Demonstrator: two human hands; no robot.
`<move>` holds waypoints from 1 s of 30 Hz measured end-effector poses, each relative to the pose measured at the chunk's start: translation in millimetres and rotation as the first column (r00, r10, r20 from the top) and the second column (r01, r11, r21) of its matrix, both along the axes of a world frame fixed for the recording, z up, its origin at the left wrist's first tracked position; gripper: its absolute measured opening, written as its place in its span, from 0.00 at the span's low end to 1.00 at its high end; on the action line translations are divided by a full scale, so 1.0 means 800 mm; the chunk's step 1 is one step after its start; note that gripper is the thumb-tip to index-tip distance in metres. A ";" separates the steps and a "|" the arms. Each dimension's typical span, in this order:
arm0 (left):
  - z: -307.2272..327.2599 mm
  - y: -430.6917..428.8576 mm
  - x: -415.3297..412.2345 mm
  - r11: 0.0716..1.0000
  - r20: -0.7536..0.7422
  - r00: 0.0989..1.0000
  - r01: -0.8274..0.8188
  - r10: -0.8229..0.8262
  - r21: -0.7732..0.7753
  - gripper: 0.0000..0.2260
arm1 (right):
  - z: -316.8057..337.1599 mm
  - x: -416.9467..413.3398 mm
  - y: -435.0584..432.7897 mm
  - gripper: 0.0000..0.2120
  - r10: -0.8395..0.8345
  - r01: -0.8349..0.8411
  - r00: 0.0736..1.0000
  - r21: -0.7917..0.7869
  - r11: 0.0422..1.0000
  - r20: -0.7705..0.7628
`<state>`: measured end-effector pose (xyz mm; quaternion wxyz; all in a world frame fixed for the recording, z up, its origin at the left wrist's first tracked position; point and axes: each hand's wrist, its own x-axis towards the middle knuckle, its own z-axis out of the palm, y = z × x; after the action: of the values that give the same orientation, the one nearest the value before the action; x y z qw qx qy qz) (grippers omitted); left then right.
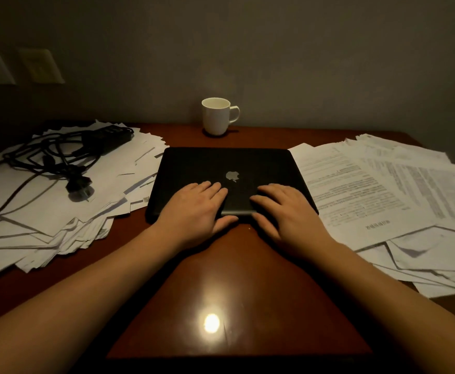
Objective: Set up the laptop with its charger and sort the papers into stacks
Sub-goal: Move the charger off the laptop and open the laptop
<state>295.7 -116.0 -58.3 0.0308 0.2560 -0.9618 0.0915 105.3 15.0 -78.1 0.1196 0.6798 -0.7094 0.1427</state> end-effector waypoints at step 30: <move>-0.016 0.004 -0.002 0.991 -0.127 0.991 -0.063 0.047 -0.122 0.32 | 0.007 0.041 0.064 0.30 0.151 -0.148 0.988 0.344 0.927 0.019</move>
<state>294.4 -112.5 -71.1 0.1040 0.2852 -0.9430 0.1365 138.1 66.2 -72.3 -0.0097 0.7429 -0.6690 0.0223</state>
